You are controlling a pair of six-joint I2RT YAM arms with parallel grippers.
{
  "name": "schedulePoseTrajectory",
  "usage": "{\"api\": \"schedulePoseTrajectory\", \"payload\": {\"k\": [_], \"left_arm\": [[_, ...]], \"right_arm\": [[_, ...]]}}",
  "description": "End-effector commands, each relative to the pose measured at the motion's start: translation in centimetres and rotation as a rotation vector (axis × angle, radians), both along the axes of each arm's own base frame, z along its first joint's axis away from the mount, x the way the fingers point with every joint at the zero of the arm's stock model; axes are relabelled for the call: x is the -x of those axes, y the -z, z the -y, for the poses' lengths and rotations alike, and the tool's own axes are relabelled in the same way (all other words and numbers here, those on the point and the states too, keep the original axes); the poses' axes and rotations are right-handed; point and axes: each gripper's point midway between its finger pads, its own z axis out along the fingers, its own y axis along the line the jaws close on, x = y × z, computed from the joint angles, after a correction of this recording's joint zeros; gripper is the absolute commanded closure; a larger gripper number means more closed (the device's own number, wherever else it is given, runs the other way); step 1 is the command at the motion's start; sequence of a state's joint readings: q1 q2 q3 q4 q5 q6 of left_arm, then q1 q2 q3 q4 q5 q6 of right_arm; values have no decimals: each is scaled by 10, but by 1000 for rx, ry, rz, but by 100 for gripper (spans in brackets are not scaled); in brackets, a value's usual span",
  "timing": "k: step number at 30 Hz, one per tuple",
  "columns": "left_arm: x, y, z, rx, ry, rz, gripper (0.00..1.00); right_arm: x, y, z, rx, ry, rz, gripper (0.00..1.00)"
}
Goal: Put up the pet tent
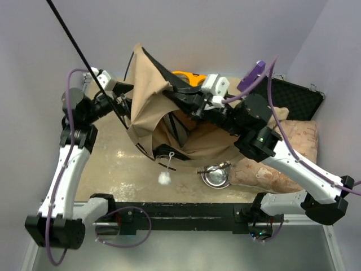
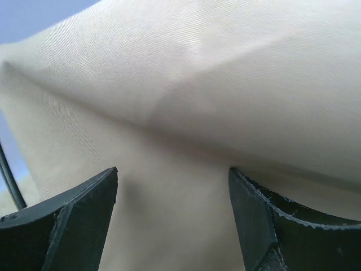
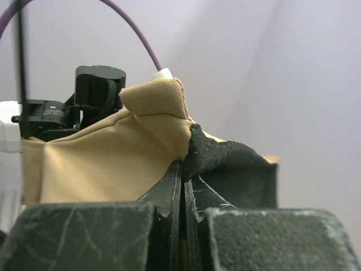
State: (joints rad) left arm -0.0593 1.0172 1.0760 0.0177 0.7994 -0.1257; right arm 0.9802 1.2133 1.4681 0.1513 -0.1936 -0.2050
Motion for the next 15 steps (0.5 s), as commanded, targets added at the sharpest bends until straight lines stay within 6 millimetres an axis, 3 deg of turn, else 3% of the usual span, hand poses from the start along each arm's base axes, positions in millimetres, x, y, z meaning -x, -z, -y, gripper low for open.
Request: {"api": "schedulePoseTrajectory", "payload": {"k": [1, 3, 5, 6, 8, 10, 13, 15], "left_arm": [[-56, 91, 1, -62, 13, -250, 18], [-68, 111, 0, -86, 17, -273, 20], [-76, 115, -14, -88, -29, -281, 18], [-74, 107, -18, -74, -24, -270, 16], [-78, 87, -57, -40, -111, -240, 12], [-77, 64, -93, -33, -203, -198, 8], [-64, 43, -141, -48, -321, -195, 3], [-50, 31, -157, -100, -351, -160, 3]], "right_arm": [[-66, 62, -11, 97, 274, -97, 100], [-64, 75, -13, 101, 257, -82, 100], [-53, 73, -14, 85, 206, -59, 100], [-51, 71, -11, 78, 206, -53, 100], [-52, 69, -9, 53, 213, -70, 100], [-67, 69, 0, 13, 306, -98, 100], [-73, 58, 4, -54, 343, -82, 100], [-74, 46, 1, -83, 342, -37, 100]]}}
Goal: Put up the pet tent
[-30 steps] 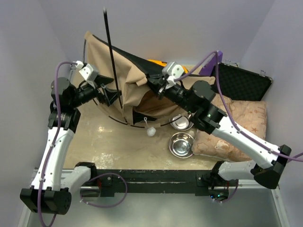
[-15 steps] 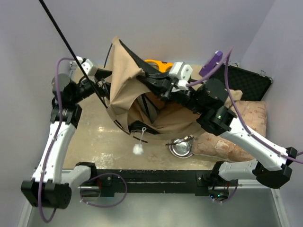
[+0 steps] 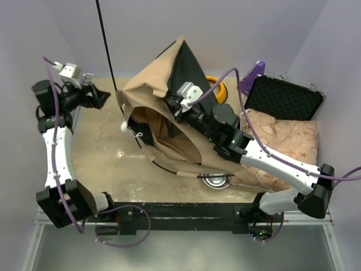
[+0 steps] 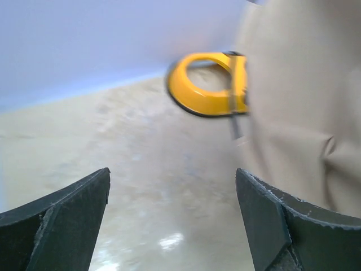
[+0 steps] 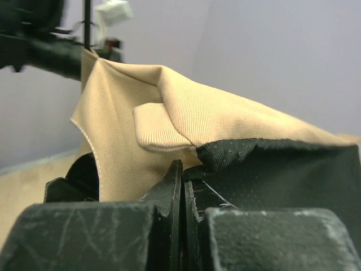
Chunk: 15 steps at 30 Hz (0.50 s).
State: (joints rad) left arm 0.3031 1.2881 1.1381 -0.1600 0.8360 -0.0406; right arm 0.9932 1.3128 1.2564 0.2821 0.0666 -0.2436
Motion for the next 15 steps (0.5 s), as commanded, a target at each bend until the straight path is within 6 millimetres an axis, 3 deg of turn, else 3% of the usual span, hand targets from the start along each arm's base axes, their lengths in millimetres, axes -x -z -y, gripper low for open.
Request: {"api": "schedulePoseTrajectory", "payload": {"k": [1, 4, 8, 13, 15], "left_arm": [[37, -64, -26, -120, -26, 155, 3], [61, -58, -11, -83, 26, 170, 3], [79, -45, 16, 91, 104, 155, 5], [96, -75, 35, 115, 179, 282, 3], [93, -80, 39, 126, 195, 292, 5]], "right_arm": [[-6, -71, 21, -206, 80, 149, 100], [-7, -91, 7, -212, 50, 226, 100], [10, -120, -10, -216, -63, 347, 100], [24, -155, -28, -251, -170, 403, 100], [29, -162, -34, -249, -211, 428, 100]]}}
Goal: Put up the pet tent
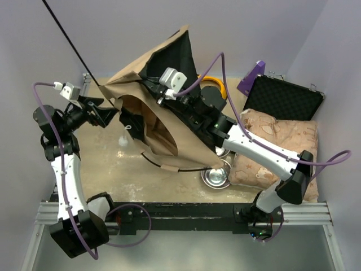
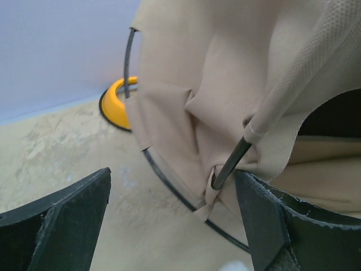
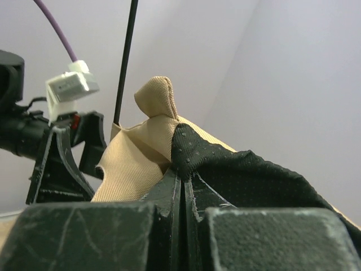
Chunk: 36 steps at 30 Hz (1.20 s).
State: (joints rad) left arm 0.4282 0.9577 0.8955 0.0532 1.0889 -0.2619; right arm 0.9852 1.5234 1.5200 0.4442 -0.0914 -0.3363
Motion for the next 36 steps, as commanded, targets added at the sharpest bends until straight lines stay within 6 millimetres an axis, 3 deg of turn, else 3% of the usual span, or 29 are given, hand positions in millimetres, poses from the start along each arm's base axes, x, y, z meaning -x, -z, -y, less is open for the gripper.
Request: {"api": "schedulePoseTrajectory", "payload": {"k": [1, 6, 10, 13, 15, 18, 20, 22, 24, 26, 27, 29, 32, 36], "left_arm": [[7, -41, 17, 19, 84, 123, 8], [1, -40, 23, 79, 66, 107, 27], [-4, -29, 30, 160, 34, 65, 63], [-11, -12, 43, 217, 75, -16, 77], [-15, 2, 52, 240, 105, -75, 85], [-21, 26, 59, 270, 105, -143, 87], [-26, 59, 60, 303, 88, -238, 79], [-25, 94, 60, 327, 74, -348, 60], [-16, 109, 59, 280, 84, -347, 45], [-3, 105, 59, 185, 127, -278, 30], [6, 106, 57, 131, 135, -275, 22], [21, 89, 48, 48, 149, -201, 13], [53, 69, 38, 65, 190, -159, 8], [79, 33, 45, 0, 229, -31, 8]], "right_arm": [[39, -87, 12, -143, -120, 202, 100], [47, -101, 0, -113, -177, 289, 100], [45, -107, -11, -93, -194, 296, 100], [38, -104, -13, -69, -177, 228, 100], [33, -98, -10, -53, -152, 175, 100], [29, -67, -9, 32, -131, 135, 100], [23, -35, -10, 99, -114, 90, 100], [15, 11, -10, 215, -91, 65, 100], [10, 49, -3, 285, -82, 27, 100], [9, 72, 6, 311, -80, -27, 100], [8, 77, 11, 306, -67, -59, 100], [5, 79, 19, 275, -48, -117, 100], [-3, 78, 24, 222, -38, -193, 100], [-13, 81, 22, 182, -108, -315, 100]]}}
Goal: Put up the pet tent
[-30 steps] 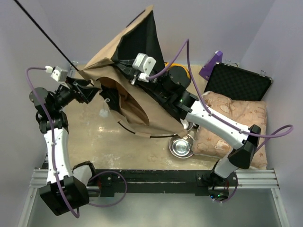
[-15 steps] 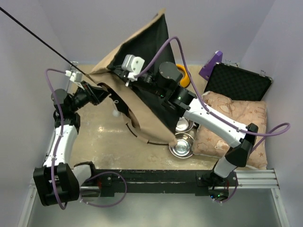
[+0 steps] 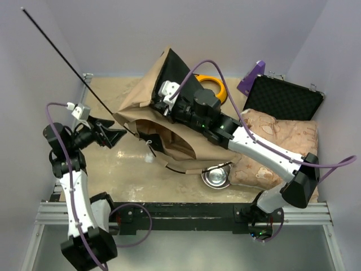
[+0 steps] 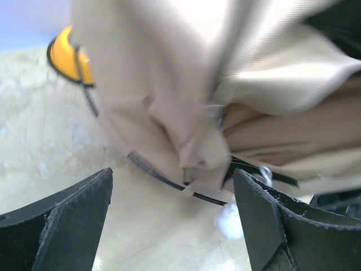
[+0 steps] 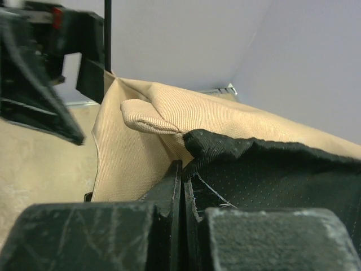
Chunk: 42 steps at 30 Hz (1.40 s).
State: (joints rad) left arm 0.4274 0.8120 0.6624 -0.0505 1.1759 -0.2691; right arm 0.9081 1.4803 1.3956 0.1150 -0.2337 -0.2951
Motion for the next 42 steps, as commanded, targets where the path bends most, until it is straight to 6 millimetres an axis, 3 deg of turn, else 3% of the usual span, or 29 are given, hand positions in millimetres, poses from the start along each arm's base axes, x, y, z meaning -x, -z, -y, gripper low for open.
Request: {"api": "schedulePoseTrajectory", "payload": {"k": [1, 5, 7, 10, 13, 16, 20, 24, 29, 34, 40, 42], "left_arm": [[36, -45, 18, -87, 127, 176, 8], [37, -77, 17, -156, 88, 290, 11], [47, -114, 24, -229, 105, 466, 12], [64, -146, 34, -337, 161, 651, 16], [69, -166, 38, -398, 186, 744, 21], [61, -181, 35, -445, 186, 808, 25], [41, -183, 35, -451, 255, 799, 27], [14, -180, 55, -510, 282, 790, 27], [-14, -161, 63, -532, 292, 696, 26], [-8, -139, 66, -535, 353, 656, 25], [-6, -127, 63, -573, 357, 647, 25], [-7, -133, 62, -590, 351, 654, 26]], "right_arm": [[-6, -45, 13, -158, -14, -90, 100], [0, -50, 10, -158, -98, -125, 100], [6, -54, 10, -155, -126, -127, 100], [13, -56, 11, -140, -153, -106, 100], [15, -58, 12, -129, -161, -84, 100], [19, -59, 12, -125, -166, -65, 100], [25, -62, 7, -130, -174, -50, 100], [30, -65, 1, -140, -183, -47, 100], [31, -70, -1, -150, -176, -40, 100], [24, -75, 6, -173, -114, -48, 100], [18, -76, 17, -190, -52, -40, 100], [15, -72, 19, -183, -31, -41, 100]]}}
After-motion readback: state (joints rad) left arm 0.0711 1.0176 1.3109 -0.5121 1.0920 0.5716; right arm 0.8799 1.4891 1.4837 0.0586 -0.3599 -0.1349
